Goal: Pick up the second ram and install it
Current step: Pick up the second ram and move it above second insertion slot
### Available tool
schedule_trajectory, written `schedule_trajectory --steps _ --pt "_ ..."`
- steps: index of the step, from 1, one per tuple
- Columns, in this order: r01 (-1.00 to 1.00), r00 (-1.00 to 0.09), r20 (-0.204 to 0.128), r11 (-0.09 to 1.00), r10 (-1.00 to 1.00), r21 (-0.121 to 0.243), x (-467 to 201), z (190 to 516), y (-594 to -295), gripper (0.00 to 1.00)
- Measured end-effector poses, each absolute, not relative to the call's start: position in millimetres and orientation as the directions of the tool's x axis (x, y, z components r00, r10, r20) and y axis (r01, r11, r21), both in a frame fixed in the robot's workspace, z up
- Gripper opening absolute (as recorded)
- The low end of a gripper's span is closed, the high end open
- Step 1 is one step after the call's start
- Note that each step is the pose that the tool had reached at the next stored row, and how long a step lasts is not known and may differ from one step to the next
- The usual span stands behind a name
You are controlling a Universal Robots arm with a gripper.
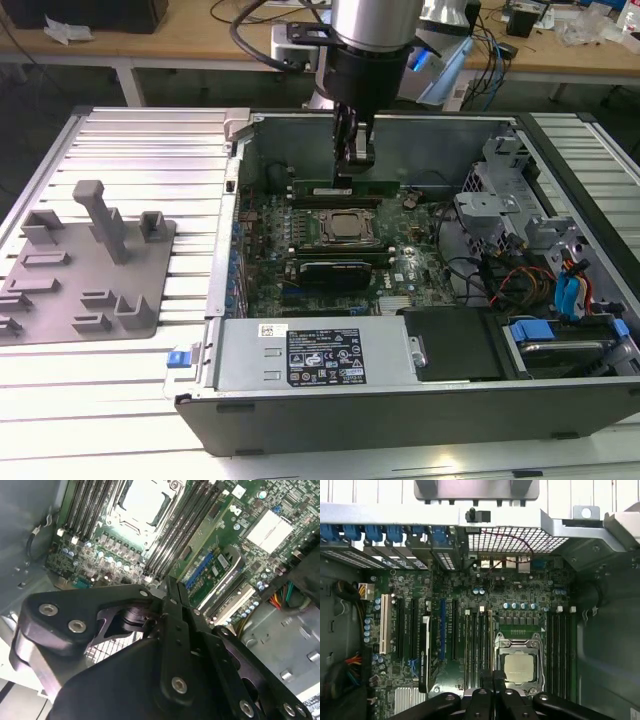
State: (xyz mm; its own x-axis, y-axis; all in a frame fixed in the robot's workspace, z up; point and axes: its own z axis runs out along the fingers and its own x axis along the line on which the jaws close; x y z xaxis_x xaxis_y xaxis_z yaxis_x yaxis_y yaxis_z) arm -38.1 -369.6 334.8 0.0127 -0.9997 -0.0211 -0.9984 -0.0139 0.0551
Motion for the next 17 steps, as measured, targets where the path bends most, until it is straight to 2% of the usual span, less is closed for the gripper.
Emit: schedule_trajectory --steps 6,17 --pt "-0.998 0.013 -0.021 -0.014 -1.0 0.056 -34.5 317.0 -368.5 0.09" --pt "-0.998 0.013 -0.021 -0.014 -1.0 0.056 -34.4 312.0 -370.7 0.09"
